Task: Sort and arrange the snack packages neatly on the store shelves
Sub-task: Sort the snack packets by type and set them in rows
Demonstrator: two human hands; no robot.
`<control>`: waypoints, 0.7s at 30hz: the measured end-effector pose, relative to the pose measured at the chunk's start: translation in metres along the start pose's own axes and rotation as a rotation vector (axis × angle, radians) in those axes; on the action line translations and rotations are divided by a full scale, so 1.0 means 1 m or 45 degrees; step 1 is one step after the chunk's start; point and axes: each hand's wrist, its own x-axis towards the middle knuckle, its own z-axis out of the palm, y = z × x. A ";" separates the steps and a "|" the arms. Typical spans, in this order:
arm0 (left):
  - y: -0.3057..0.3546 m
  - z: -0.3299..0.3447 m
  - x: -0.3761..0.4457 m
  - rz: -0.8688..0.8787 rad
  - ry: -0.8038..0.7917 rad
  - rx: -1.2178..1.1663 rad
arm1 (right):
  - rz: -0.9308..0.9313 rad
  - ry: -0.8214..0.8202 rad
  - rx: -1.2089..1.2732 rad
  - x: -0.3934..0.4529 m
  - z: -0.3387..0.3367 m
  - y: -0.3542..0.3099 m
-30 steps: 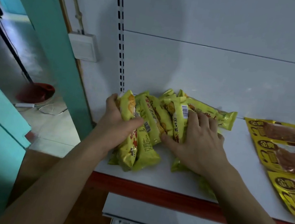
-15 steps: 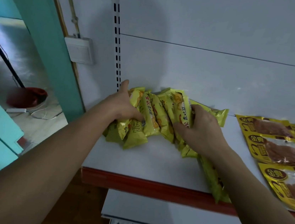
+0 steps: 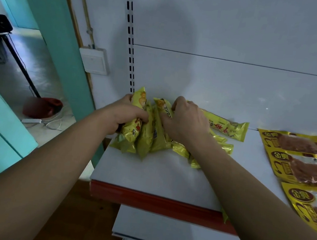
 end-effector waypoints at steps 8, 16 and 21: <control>0.010 -0.002 -0.001 -0.007 0.064 -0.160 | -0.003 0.068 0.212 -0.023 -0.030 0.031; 0.006 0.005 0.011 0.084 0.053 0.050 | 0.226 -0.430 -0.008 -0.102 -0.057 0.124; 0.015 0.009 0.014 0.164 0.074 0.180 | 0.282 -0.406 0.314 -0.102 -0.062 0.130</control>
